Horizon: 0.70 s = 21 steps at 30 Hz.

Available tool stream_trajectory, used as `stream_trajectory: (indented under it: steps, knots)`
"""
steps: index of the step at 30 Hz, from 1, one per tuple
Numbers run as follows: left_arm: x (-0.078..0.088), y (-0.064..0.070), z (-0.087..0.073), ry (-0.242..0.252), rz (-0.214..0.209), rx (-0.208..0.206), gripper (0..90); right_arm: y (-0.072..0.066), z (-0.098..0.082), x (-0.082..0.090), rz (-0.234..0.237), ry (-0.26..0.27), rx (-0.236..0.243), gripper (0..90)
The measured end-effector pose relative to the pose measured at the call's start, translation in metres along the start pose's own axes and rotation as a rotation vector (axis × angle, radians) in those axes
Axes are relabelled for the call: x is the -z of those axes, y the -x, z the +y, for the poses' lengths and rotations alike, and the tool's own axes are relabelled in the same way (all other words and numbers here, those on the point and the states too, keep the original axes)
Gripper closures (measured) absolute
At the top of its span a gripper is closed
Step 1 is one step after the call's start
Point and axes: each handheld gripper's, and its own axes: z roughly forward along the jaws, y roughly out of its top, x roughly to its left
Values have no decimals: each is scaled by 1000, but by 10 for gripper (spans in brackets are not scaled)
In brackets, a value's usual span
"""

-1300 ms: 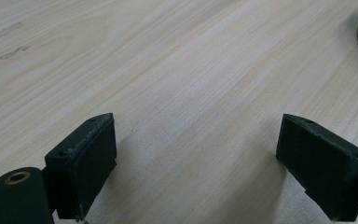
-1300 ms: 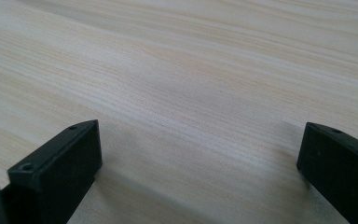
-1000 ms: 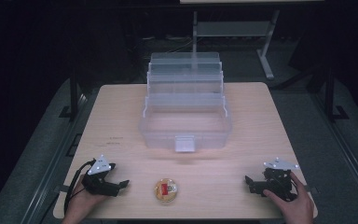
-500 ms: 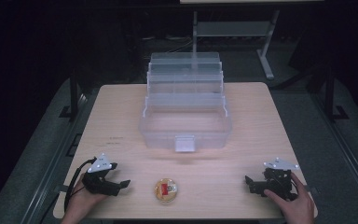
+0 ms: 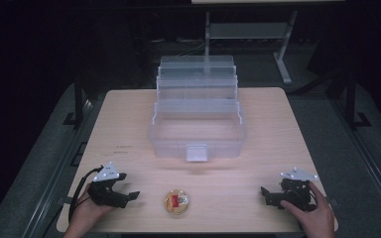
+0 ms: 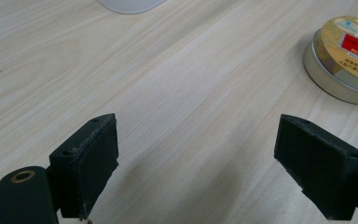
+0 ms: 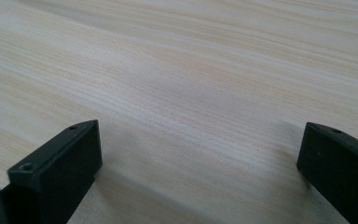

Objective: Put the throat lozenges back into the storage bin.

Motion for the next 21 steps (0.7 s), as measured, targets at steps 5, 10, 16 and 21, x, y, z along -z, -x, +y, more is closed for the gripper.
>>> stream_trajectory:
  steps: [5, 10, 16, 21]
  knots:
    - [-1, 4, 5, -13, -13, -16, 135, 0, 0, 0, -1, 0, -1, 0]
    - [-1, 7, 9, -15, -22, -23, 135, 0, 0, 0, -2, 0, 0, 0]
    - [-2, 11, 13, -24, -34, -37, 135, 0, 0, 0, -2, 0, -1, 0]
    - [-4, 13, 16, -31, -46, -46, 135, 0, 0, 0, -1, 1, -2, 0]
